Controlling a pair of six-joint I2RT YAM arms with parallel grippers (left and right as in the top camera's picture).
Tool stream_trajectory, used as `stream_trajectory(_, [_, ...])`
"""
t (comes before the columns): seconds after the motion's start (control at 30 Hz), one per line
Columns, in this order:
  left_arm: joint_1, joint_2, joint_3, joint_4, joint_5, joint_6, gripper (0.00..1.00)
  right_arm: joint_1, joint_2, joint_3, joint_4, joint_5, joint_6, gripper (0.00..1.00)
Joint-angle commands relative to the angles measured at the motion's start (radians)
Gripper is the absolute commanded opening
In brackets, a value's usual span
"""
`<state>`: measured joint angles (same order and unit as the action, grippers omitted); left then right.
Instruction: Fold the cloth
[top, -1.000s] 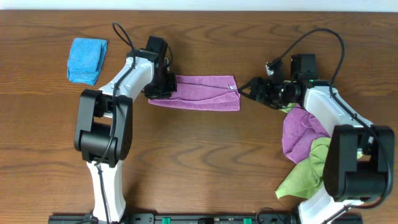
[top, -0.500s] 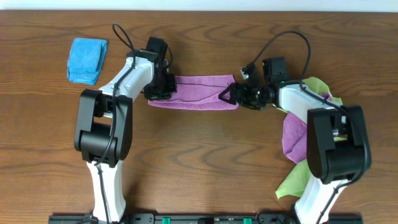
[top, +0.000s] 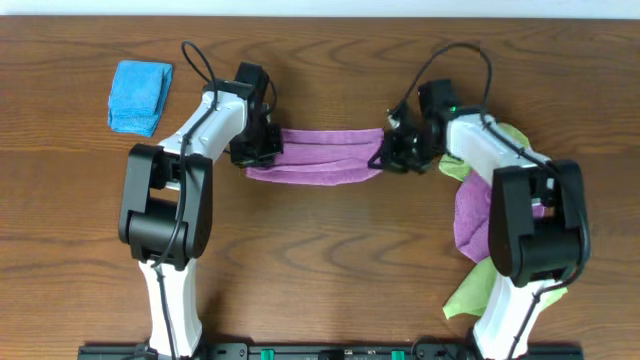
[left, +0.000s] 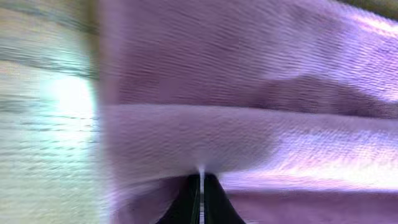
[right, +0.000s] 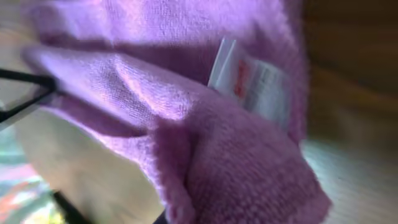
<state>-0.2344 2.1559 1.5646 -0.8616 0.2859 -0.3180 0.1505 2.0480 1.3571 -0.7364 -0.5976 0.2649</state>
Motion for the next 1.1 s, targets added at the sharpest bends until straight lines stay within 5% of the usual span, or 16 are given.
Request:
stream_trajectory(0.0, [0.013,-0.132,-0.009,-0.005,-0.024,-0.011,0.06,-0.021,-0.003,0.100,-0.121,0.225,-0.103,0.01])
stream_trajectory(0.27, [0.066,-0.469,-0.009,-0.066,-0.027,-0.013,0.06,0.030,-0.059,0.293,-0.364,0.539,-0.118,0.02])
stream_trajectory(0.63, [0.150,-0.821,-0.009,-0.266,-0.023,-0.041,0.06,0.381,-0.021,0.284,-0.269,0.701,-0.125,0.02])
stream_trajectory(0.9, [0.150,-0.869,-0.009,-0.333,-0.024,-0.031,0.06,0.454,0.044,0.284,-0.261,0.680,-0.125,0.02])
stream_trajectory(1.03, [0.150,-0.869,-0.009,-0.330,-0.027,-0.026,0.06,0.472,0.070,0.283,-0.248,0.452,-0.203,0.17])
stream_trajectory(1.07, [0.150,-0.869,-0.009,-0.328,-0.027,-0.026,0.06,0.482,0.077,0.283,-0.222,0.405,-0.203,0.02])
